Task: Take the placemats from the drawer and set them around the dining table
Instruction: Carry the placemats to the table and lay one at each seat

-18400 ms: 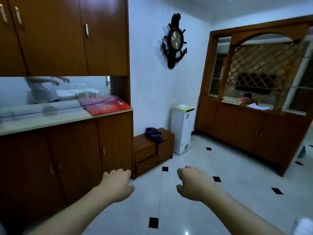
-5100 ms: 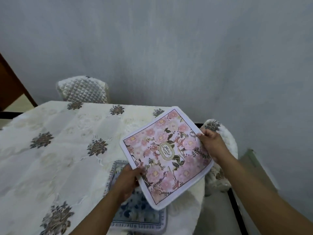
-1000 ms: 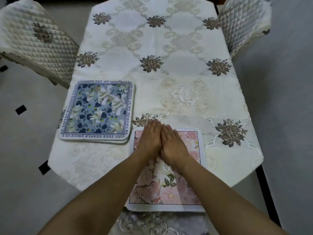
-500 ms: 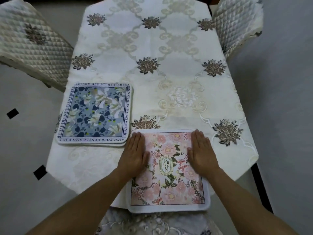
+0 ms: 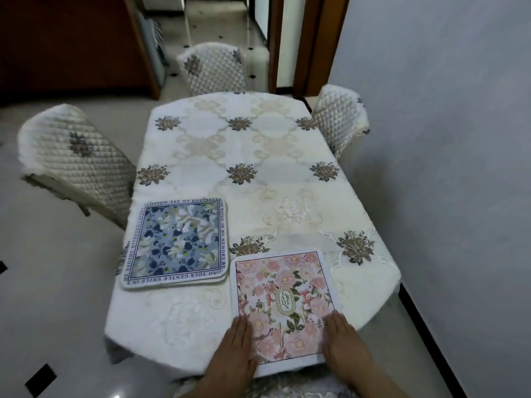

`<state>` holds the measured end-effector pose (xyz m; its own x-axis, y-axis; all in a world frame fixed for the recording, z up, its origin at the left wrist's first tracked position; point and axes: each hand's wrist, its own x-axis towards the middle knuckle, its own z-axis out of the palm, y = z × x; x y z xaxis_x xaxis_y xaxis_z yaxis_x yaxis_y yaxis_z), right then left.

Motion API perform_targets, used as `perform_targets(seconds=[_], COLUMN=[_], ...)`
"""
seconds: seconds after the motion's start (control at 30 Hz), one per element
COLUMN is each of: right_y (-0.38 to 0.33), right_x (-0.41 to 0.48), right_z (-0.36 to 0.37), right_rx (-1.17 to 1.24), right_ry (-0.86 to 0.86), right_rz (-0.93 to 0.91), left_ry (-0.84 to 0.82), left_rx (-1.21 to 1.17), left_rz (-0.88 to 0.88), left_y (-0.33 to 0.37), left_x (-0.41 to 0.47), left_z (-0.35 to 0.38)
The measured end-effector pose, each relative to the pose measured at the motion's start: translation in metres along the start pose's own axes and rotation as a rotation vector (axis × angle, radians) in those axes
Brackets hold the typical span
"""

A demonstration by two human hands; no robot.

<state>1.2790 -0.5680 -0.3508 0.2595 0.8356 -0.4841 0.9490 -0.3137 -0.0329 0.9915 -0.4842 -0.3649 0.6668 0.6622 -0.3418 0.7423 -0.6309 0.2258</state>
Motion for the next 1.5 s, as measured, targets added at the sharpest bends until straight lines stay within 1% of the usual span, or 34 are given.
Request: perform_targets(seconds=[0.07,0.1,0.13,0.17,0.2,0.27,0.43,0.57,0.67,0.77,0.9,1.0,1.07,1.27,1.4,1.5], right_y=[-0.012,-0.019,-0.027,-0.037,-0.047,-0.07,-0.139,-0.187,-0.232,-0.28,-0.352,-0.396,-0.412,-0.425,-0.417,-0.41], right_x=[-0.003,-0.006,-0.007,-0.008,-0.007,-0.006,-0.01,-0.015,-0.012,-0.002,0.011,0.018,0.019,0.029,0.057,0.087], right_z=[-0.019,-0.034,-0.049,-0.064,-0.074,-0.096,-0.156,-0.182,-0.184,-0.179,-0.166,-0.154,-0.149,-0.145,-0.145,-0.142], right_rx=[0.069,0.092,0.131,0.169,0.203,0.242,0.262,0.243,0.245,0.242,0.208,0.231,0.254,0.282,0.331,0.405], right_ry=[0.033,0.042,0.026,0.008,0.014,0.068,0.203,0.237,0.253,0.247,0.255,0.229,0.207,0.159,0.174,0.185], right_rz=[-0.002,-0.014,-0.014,-0.014,-0.025,-0.091,-0.231,-0.284,-0.293,-0.264,-0.221,-0.143,-0.078,0.022,0.074,0.112], left_ry=[-0.013,0.009,0.066,0.071,0.084,0.169,0.343,0.383,0.423,0.418,0.41,0.38,0.359,0.289,0.253,0.193], left_rx=[-0.007,-0.039,-0.042,-0.054,-0.088,-0.089,-0.058,-0.014,-0.04,-0.048,-0.092,-0.089,-0.11,-0.088,-0.051,-0.026], left_rz=[-0.042,-0.061,-0.096,-0.151,-0.196,-0.245,-0.294,-0.296,-0.3,-0.298,-0.247,-0.205,-0.168,-0.058,-0.022,0.004], left_y=[0.004,0.004,0.003,0.002,-0.001,-0.013,-0.056,-0.091,-0.132,-0.18,-0.254,-0.31,-0.334,-0.378,-0.396,-0.407], left_x=[-0.002,-0.004,-0.006,-0.009,-0.011,-0.018,-0.049,-0.074,-0.097,-0.116,-0.141,-0.154,-0.155,-0.12,-0.08,-0.043], left_z=[-0.02,-0.034,-0.048,-0.063,-0.075,-0.096,-0.138,-0.159,-0.169,-0.176,-0.182,-0.188,-0.195,-0.21,-0.217,-0.222])
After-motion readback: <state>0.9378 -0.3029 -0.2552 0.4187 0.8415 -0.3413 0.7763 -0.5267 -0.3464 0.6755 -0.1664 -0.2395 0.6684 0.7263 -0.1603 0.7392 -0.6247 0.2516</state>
